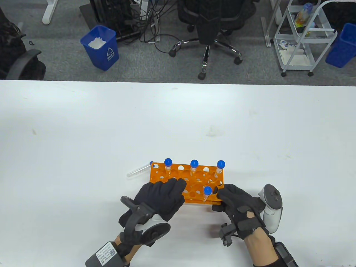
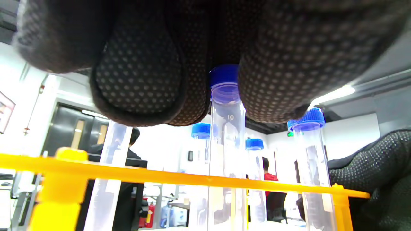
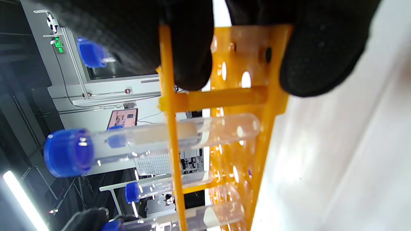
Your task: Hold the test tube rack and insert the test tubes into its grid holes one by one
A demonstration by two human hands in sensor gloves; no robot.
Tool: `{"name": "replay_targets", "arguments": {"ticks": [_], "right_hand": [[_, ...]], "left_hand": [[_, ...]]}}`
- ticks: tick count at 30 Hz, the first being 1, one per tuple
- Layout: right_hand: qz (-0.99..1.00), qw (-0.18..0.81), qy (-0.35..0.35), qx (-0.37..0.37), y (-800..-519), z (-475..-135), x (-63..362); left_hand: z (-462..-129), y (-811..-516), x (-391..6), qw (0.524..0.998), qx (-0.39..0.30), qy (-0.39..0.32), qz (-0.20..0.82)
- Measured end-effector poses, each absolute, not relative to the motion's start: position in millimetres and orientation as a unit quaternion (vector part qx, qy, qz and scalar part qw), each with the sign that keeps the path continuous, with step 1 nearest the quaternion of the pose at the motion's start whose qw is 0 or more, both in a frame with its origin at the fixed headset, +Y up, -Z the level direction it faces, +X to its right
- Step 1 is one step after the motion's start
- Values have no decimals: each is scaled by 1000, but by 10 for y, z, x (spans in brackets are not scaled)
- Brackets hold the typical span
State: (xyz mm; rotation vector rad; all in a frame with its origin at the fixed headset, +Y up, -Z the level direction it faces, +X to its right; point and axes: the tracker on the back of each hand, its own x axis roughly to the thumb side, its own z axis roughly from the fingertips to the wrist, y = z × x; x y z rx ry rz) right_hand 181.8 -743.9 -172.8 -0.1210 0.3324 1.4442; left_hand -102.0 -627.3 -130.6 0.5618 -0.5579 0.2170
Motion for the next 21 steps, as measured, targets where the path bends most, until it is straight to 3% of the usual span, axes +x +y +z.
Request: {"name": "replay_targets", "arguments": {"ticks": [21], "right_hand": [[665, 727, 158, -62, -7460, -1757, 1816]], "left_hand": [[-1312, -6192, -1212, 936, 229, -255, 85]]}}
